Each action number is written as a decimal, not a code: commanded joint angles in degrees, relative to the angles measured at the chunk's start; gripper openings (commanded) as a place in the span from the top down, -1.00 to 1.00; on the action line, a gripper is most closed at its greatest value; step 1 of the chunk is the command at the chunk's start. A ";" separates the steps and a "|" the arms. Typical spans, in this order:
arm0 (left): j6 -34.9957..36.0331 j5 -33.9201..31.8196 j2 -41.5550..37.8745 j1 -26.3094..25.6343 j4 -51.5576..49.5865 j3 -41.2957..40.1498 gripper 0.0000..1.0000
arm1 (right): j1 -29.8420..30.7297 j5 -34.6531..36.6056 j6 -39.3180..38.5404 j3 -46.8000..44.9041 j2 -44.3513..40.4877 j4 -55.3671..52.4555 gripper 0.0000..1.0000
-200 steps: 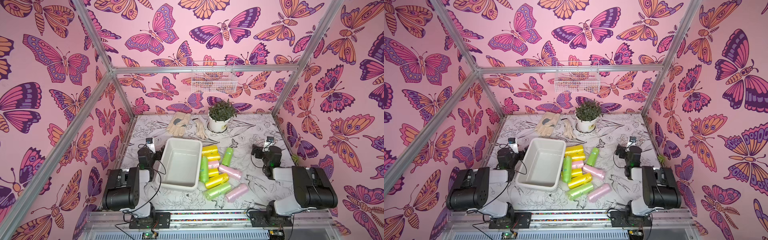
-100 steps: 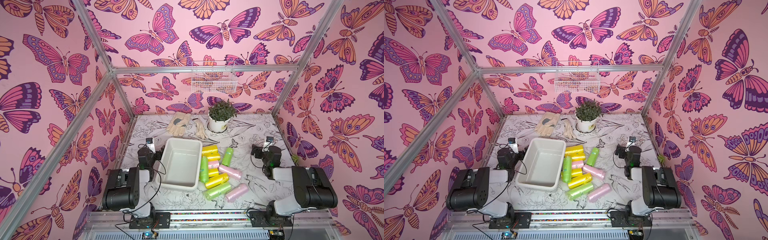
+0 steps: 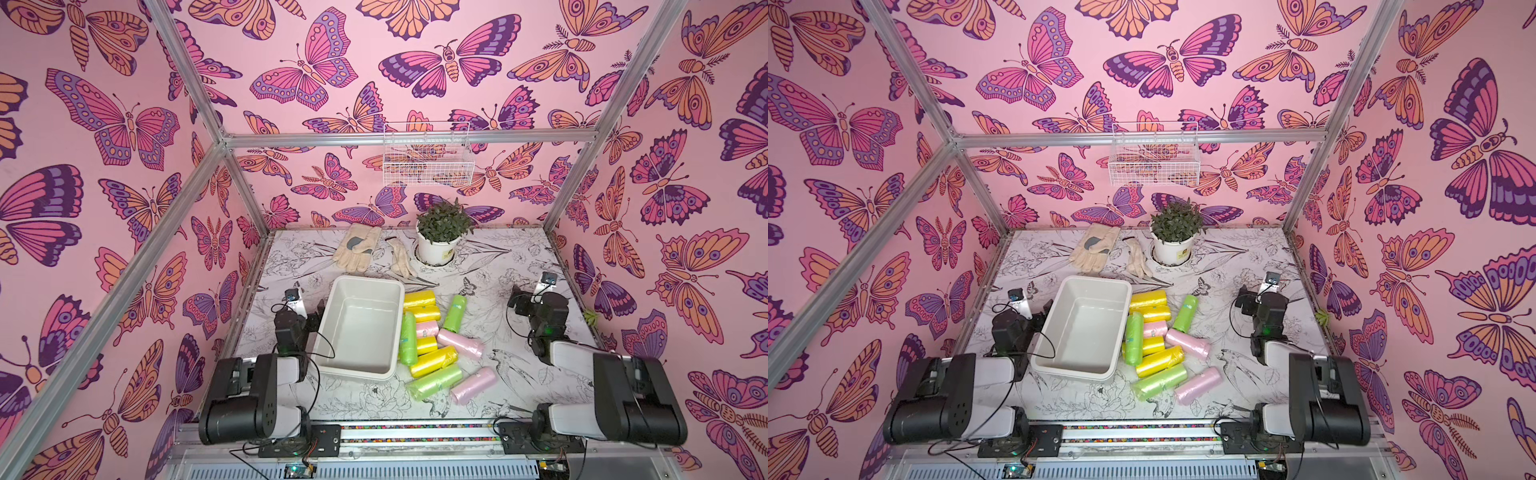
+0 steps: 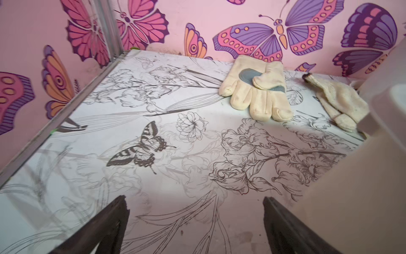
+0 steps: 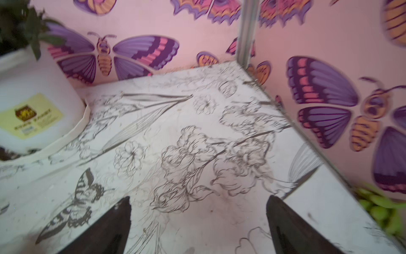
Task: Put the roll of trash bags into the storage box
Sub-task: Pick up the roll of trash bags from the center of the board.
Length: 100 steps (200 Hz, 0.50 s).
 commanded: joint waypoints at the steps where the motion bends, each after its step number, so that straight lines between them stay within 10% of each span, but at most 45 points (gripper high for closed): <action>1: -3.54 -5.33 -7.47 0.04 -7.17 1.91 -0.98 | 0.23 8.06 4.67 -1.49 -7.29 -4.91 -0.98; 66: -19.71 -26.50 -23.71 0.22 -35.12 4.87 -0.98 | -0.07 5.29 18.58 11.10 -24.06 -47.65 -0.98; 100: -29.69 -16.57 -37.79 0.30 -63.33 14.85 -0.99 | -0.31 -6.12 18.86 17.57 -26.82 -63.38 -0.98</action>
